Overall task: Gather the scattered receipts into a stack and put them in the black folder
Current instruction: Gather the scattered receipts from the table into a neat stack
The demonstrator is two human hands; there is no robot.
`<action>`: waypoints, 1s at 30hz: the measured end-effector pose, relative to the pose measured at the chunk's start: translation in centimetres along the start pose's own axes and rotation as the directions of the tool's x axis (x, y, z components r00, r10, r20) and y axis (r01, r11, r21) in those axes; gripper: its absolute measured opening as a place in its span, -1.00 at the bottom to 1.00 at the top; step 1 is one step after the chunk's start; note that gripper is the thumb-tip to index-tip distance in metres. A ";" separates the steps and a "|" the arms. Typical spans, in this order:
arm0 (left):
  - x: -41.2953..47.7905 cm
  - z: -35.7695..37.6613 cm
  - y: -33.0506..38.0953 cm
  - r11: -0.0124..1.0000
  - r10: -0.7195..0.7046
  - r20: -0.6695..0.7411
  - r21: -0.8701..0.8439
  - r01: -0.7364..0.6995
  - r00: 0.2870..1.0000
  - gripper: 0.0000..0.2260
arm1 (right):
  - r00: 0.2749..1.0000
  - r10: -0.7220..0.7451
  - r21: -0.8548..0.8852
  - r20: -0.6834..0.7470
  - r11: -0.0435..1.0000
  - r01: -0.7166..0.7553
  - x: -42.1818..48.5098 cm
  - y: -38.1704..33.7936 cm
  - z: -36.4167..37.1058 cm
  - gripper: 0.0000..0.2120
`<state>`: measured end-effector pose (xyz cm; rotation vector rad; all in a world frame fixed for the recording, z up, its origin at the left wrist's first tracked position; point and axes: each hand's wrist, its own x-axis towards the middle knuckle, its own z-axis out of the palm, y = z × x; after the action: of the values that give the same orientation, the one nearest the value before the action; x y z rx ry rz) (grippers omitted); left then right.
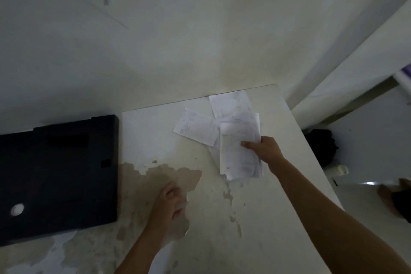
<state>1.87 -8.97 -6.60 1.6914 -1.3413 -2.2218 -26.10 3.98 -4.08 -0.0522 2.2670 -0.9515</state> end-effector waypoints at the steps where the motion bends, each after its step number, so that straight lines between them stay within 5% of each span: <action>1: 0.0 0.8 0.4 1.000 0.006 0.001 -0.004 -0.006 1.000 -0.69 | 0.999 -0.004 -0.040 -0.045 0.999 0.003 0.9 -0.2 -0.1 -0.49; 5: 0.4 3.9 2.0 0.999 0.033 0.001 0.039 -0.033 0.999 -0.68 | 0.985 0.045 -0.219 -0.165 0.972 -0.081 2.7 -0.6 0.8 -0.38; 9: 1.0 6.2 3.6 0.995 0.059 0.031 0.080 -0.062 0.998 -0.69 | 0.971 0.049 -0.197 -0.235 0.976 -0.097 2.2 -0.6 1.9 -0.48; 20: 2.5 11.0 6.3 0.996 0.054 0.095 0.072 -0.060 0.994 -0.64 | 0.998 -0.004 -0.168 0.064 0.986 0.015 4.1 -1.7 2.6 -0.46; 22: 2.5 11.3 6.7 0.995 0.053 0.093 0.076 -0.060 0.994 -0.71 | 0.997 0.027 -0.150 0.072 0.989 -0.016 3.7 -1.8 3.1 -0.44; 27: 3.0 11.1 6.1 0.999 0.007 0.032 0.036 -0.008 0.999 -0.51 | 0.999 0.035 -0.053 0.000 0.998 -0.035 2.7 -0.7 4.0 -0.41; 30: 2.7 11.4 5.9 0.998 0.039 0.077 0.046 -0.042 0.996 -0.63 | 0.994 -0.106 -0.204 -0.035 0.974 0.097 1.1 -0.3 5.1 -0.43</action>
<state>-10.97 -7.24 -4.49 1.5936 -1.4428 -2.2719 -24.03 0.32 -7.11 -0.2397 2.4163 -0.7764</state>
